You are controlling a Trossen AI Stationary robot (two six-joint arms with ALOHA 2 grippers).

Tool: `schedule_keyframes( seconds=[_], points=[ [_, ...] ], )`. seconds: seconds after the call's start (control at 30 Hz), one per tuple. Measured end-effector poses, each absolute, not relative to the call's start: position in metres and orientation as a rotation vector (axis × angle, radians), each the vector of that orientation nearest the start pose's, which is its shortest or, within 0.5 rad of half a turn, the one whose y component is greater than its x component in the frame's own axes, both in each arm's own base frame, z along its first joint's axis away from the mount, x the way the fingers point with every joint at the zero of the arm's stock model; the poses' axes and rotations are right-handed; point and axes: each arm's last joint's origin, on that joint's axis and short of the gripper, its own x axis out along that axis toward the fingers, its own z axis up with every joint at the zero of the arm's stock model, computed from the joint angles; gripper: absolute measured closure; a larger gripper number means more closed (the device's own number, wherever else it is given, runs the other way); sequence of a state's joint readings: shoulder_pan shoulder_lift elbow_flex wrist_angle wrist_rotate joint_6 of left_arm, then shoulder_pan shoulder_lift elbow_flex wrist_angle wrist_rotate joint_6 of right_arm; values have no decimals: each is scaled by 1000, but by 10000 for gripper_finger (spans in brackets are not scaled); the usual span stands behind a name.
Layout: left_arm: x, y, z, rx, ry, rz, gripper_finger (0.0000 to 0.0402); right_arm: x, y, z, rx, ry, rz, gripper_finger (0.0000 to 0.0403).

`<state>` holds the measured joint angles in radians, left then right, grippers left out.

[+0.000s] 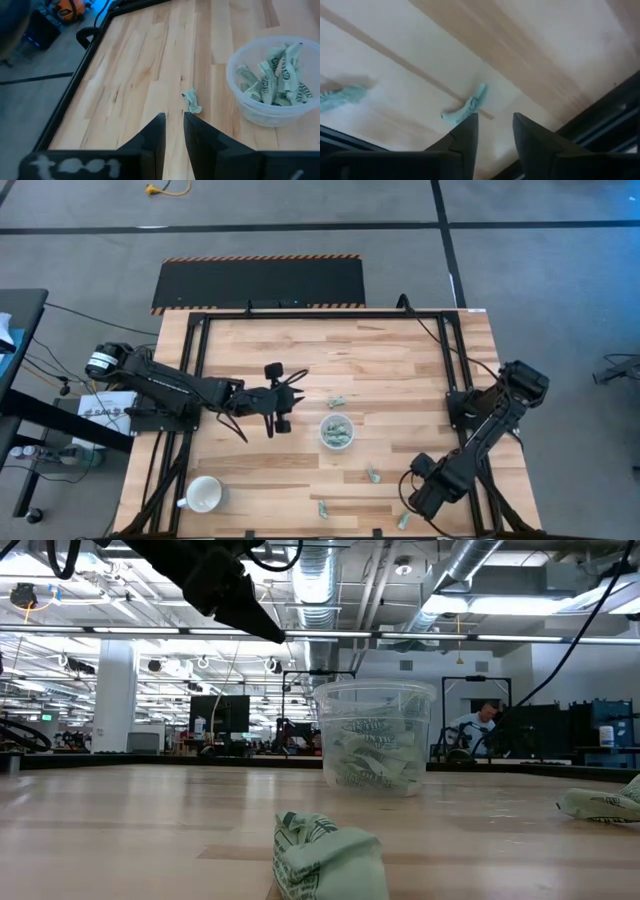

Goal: Pick and place Stevia / Truvia into bins
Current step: Put the stevia packet into the transparent container

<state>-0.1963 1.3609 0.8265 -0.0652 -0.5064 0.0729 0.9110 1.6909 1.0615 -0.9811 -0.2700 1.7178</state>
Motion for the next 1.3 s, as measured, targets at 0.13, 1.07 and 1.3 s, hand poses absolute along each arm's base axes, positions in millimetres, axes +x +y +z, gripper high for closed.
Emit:
schedule_keyframes(
  seconds=[0.13,1.07,1.3],
  points=[
    [281,-42,237,245,562,268,343,163,237,174,762,1744,-625,246],
    [282,-44,236,256,571,181,343,152,241,149,882,1579,-650,251],
    [282,-44,236,241,569,185,343,144,238,141,886,1579,-711,262]
  ],
)
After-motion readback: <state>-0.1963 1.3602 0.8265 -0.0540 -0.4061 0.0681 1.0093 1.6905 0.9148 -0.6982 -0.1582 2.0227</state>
